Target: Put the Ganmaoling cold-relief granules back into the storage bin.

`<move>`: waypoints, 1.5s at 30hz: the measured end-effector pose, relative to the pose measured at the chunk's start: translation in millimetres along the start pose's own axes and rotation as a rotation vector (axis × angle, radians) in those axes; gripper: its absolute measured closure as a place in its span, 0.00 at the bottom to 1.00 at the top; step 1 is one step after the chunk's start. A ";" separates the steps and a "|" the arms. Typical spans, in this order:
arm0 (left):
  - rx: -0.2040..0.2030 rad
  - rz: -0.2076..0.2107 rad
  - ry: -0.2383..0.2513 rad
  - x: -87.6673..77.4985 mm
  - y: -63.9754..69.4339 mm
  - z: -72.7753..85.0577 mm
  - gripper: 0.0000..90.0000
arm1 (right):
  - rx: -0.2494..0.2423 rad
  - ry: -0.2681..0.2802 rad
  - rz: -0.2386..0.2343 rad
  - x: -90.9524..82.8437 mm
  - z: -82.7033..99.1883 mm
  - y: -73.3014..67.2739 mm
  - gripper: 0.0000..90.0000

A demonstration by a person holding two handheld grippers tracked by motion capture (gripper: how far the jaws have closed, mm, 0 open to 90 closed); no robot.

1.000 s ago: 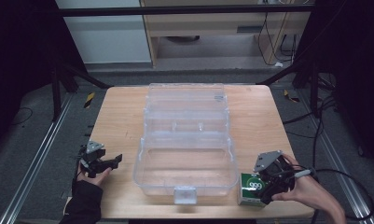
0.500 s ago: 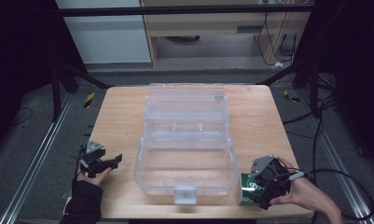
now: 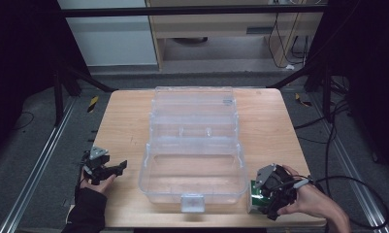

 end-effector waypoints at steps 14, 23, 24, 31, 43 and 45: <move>-0.001 -0.001 -0.001 -0.2 -0.9 0.1 0.25 | -0.003 -0.038 -0.017 18.7 5.1 0.8 0.04; 0.000 -0.002 -0.002 -0.3 -1.0 0.2 0.25 | -0.035 -0.073 -0.033 26.8 7.0 0.7 0.05; 0.000 -0.002 -0.001 -0.3 -1.1 0.2 0.25 | -0.035 -0.073 -0.033 26.8 7.0 0.7 0.05; 0.001 -0.002 -0.002 -0.3 -1.1 0.1 0.25 | -0.053 -0.092 -0.048 29.7 8.4 -0.1 0.08; 0.003 -0.002 -0.001 0.5 -0.4 0.1 0.25 | -0.007 -0.037 -0.065 21.1 13.1 1.1 0.17; 0.003 -0.002 -0.001 0.4 -0.3 -0.1 0.26 | -0.008 -0.038 -0.066 20.7 13.5 0.8 0.18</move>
Point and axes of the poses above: each handheld gripper's, and its own axes: x roughly forward along the jaws, z roughly out of its underside, y roughly to its right, the point moved 9 cm from there along x, roughly forward along the jaws, and after that the axes turned 6 degrees about y, right-handed, at the moved point
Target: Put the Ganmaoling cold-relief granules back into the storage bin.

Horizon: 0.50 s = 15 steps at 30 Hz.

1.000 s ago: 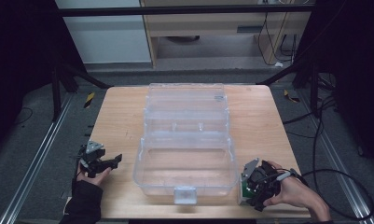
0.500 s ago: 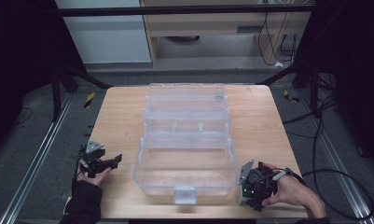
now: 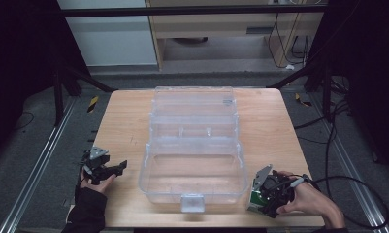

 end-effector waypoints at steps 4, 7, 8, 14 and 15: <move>-0.002 -0.001 -0.002 -0.3 -0.4 0.2 0.26 | 0.010 0.000 -0.006 -2.3 0.5 -2.1 0.18; -0.002 0.000 0.000 -0.1 -0.1 0.0 0.26 | 0.025 0.011 -0.004 -6.7 0.8 -2.4 0.18; -0.002 0.000 0.000 0.0 -0.1 0.1 0.26 | 0.025 0.011 -0.004 -6.7 0.8 -2.4 0.18; 0.000 0.000 -0.003 0.1 0.3 0.2 0.26 | 0.029 0.035 0.019 -19.0 1.6 0.9 0.18; -0.001 0.001 -0.003 0.2 0.4 0.2 0.26 | 0.036 0.040 0.018 -22.1 0.9 0.7 0.18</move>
Point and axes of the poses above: each handheld gripper's, and its own axes: x roughly forward along the jaws, z roughly out of its underside, y roughly to its right, the point moved 9 cm from there along x, roughly forward along the jaws, and after that the axes turned 6 degrees about y, right-handed, at the moved point
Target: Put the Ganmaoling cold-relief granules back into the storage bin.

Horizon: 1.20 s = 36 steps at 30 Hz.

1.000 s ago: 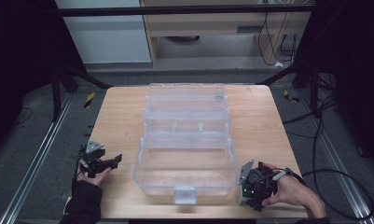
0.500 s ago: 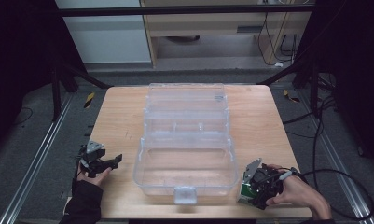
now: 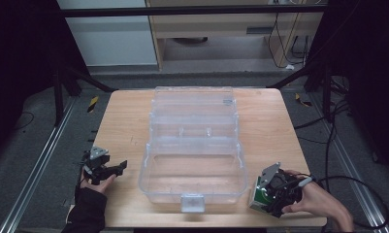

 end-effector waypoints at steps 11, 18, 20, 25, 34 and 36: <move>0.000 0.000 0.000 -0.1 0.0 0.0 0.26 | 0.009 0.053 0.031 -30.6 -8.7 3.0 0.18; -0.001 0.001 0.001 0.0 0.0 0.0 0.26 | 0.001 0.070 0.035 -45.3 -13.8 2.8 0.18; -0.002 0.002 0.001 0.1 0.1 -0.1 0.26 | -0.004 0.072 0.038 -49.4 -15.4 3.0 0.18; -0.002 0.003 -0.002 0.3 0.6 0.1 0.25 | -0.015 0.084 0.046 -58.0 -22.3 3.8 0.18; -0.004 0.003 0.001 0.2 0.5 -0.2 0.25 | -0.044 0.091 0.048 -68.6 -37.9 5.0 0.18; -0.003 0.003 0.000 0.1 0.3 -0.2 0.26 | -0.051 0.089 0.049 -70.8 -41.7 4.7 0.18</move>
Point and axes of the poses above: each handheld gripper's, and its own axes: x roughly forward along the jaws, z roughly out of its underside, y roughly to its right, the point moved 9 cm from there along x, roughly forward along the jaws, and after that the axes turned 6 degrees about y, right-handed, at the moved point
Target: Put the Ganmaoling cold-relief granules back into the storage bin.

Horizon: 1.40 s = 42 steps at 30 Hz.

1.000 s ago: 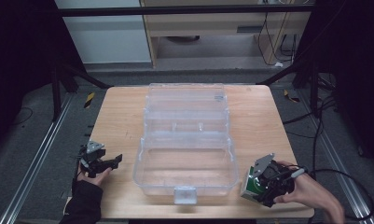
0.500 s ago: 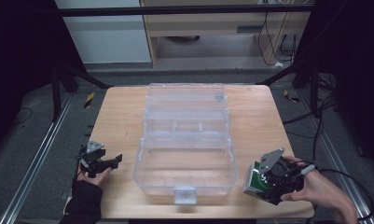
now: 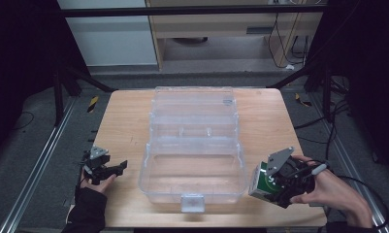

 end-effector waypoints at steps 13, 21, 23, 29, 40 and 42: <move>-0.001 0.001 0.002 -0.3 -0.1 -0.3 0.26 | -0.044 -0.003 0.000 -13.3 -23.9 -0.2 0.18; 0.000 0.000 0.000 -0.4 -0.4 -0.3 0.26 | -0.074 0.009 -0.001 -12.2 -41.3 3.2 0.18; 0.000 0.000 0.000 -0.4 -0.4 -0.2 0.26 | -0.073 0.011 -0.004 -12.0 -43.6 3.4 0.18; 0.000 0.001 0.002 -0.2 -0.3 -0.4 0.26 | -0.079 0.021 -0.005 -7.0 -56.4 5.6 0.18; 0.001 0.000 0.002 -0.7 -0.7 -0.7 0.26 | -0.082 0.043 -0.014 1.4 -80.4 8.4 0.18; -0.002 0.001 0.002 -0.7 -0.6 -0.8 0.25 | -0.092 0.052 -0.019 3.5 -84.3 9.6 0.18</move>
Point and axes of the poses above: each handheld gripper's, and its own axes: x roughly forward along the jaws, z roughly out of its underside, y roughly to its right, the point moved 9 cm from there along x, roughly forward along the jaws, and after that the axes turned 6 degrees about y, right-handed, at the moved point
